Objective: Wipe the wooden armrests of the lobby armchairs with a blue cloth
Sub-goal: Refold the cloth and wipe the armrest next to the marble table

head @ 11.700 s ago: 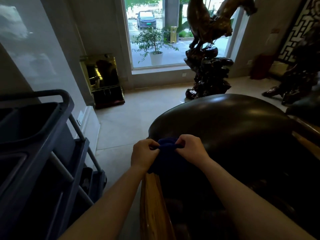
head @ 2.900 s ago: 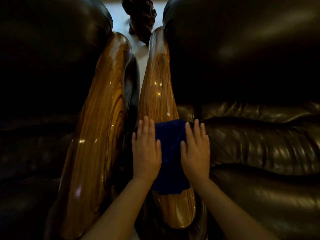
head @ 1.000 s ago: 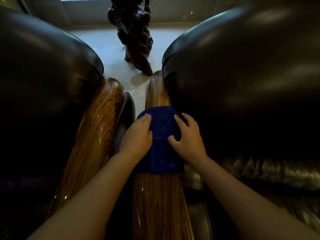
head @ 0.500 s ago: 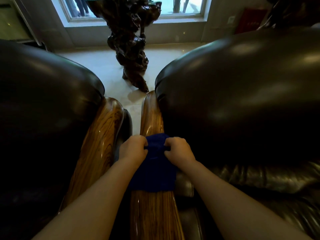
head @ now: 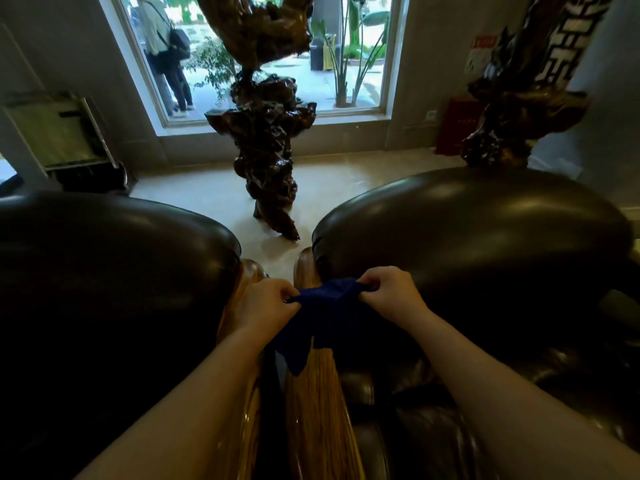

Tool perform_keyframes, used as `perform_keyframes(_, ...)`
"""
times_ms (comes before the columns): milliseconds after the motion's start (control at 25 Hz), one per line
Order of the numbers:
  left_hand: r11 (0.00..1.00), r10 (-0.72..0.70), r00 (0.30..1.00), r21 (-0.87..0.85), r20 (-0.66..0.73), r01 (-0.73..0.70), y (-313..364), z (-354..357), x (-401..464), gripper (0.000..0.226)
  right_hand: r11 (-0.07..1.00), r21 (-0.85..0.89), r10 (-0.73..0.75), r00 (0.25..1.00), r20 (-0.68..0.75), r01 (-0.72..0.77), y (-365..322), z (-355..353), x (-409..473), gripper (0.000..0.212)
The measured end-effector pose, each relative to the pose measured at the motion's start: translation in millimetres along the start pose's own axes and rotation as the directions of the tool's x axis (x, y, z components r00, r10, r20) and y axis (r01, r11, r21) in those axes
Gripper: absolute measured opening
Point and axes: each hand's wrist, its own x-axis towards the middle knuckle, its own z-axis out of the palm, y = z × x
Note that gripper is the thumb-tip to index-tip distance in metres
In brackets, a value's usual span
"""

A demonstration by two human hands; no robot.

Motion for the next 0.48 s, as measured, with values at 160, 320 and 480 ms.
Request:
perform_keyframes(160, 0.997, 0.078, 0.997, -0.027, 0.005, -0.077, 50.9, -50.3, -37.2, 0.017, 1.0, 0.019, -0.012, 0.998, -0.068, 0.014, -28.4, -72.3, -50.2, 0.014)
perform_keyframes(320, 0.98, 0.194, 0.981, -0.057, 0.017, -0.192, 116.1, -82.7, -79.0, 0.017, 1.0, 0.011, -0.02, 0.992, -0.127, 0.021, -46.2, -140.6, -110.4, 0.013)
perform_keyframes(480, 0.968, 0.251, 0.967, -0.03, 0.03, -0.25, 178.9, -90.6, -111.0, 0.017, 0.999, -0.035, -0.03, 0.982, -0.184, 0.024, -45.8, -203.5, -163.6, 0.014)
